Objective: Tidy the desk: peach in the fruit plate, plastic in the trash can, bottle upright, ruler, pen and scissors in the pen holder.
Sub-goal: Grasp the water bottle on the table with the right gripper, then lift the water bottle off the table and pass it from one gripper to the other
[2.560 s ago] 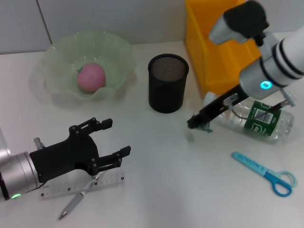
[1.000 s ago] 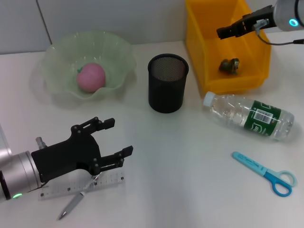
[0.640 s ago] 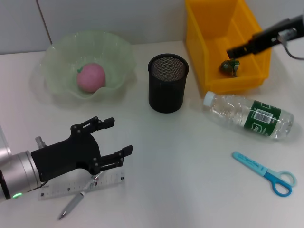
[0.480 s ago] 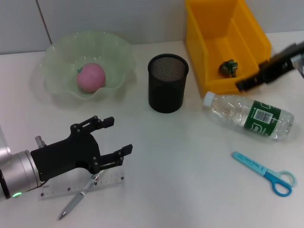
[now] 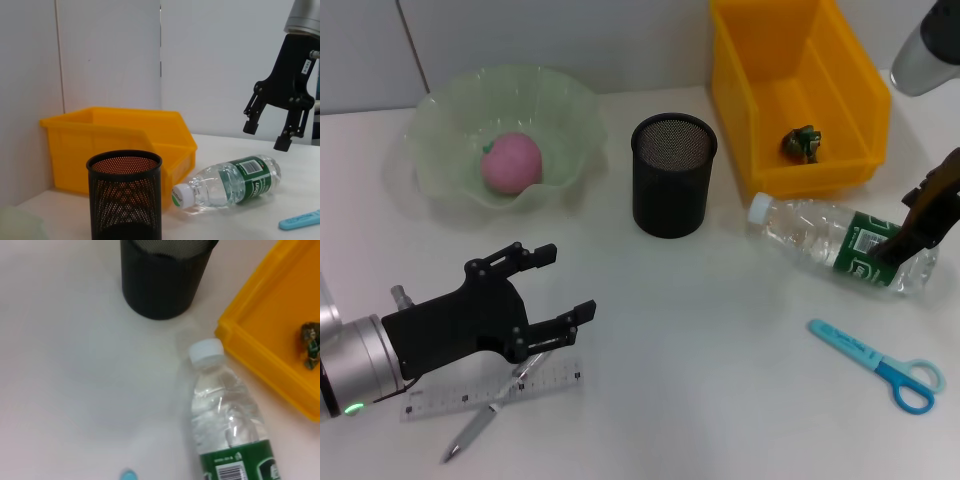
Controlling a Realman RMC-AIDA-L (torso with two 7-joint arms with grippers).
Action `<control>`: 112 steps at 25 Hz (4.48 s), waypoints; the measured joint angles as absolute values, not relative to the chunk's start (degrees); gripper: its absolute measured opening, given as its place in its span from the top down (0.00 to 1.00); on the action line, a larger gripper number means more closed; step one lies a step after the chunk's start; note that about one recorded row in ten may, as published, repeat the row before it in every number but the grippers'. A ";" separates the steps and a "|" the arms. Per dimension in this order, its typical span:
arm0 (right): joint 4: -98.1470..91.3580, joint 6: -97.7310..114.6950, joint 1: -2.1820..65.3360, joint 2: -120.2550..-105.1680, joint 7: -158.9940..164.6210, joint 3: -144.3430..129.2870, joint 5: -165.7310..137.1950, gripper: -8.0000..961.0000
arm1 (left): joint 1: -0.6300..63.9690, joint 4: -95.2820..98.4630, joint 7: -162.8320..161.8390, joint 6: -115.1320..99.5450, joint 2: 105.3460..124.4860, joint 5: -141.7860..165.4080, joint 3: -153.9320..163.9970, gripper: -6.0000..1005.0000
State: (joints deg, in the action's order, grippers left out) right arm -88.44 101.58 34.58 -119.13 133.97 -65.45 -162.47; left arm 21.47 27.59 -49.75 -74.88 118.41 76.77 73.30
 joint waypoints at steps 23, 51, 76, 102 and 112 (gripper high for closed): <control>-72.96 85.67 36.28 -119.17 137.01 -72.09 -166.59 0.13 | 22.09 27.60 -50.40 -74.61 118.57 76.85 73.83 0.17; -63.52 81.06 38.69 -119.18 137.84 -72.14 -166.73 0.13 | 22.27 27.60 -50.45 -74.59 118.47 77.09 73.82 0.17; -65.02 84.13 37.88 -119.25 138.78 -72.42 -165.51 0.15 | 22.23 27.62 -50.45 -75.23 118.48 77.08 73.82 0.17; -84.83 89.26 24.59 -119.25 134.64 -68.86 -150.90 0.19 | 22.07 27.92 -50.45 -75.59 118.47 76.98 73.83 0.17; -88.51 92.93 15.13 -119.37 122.05 -57.64 -129.39 0.19 | 20.99 27.80 -50.41 -79.21 118.48 75.01 72.70 0.17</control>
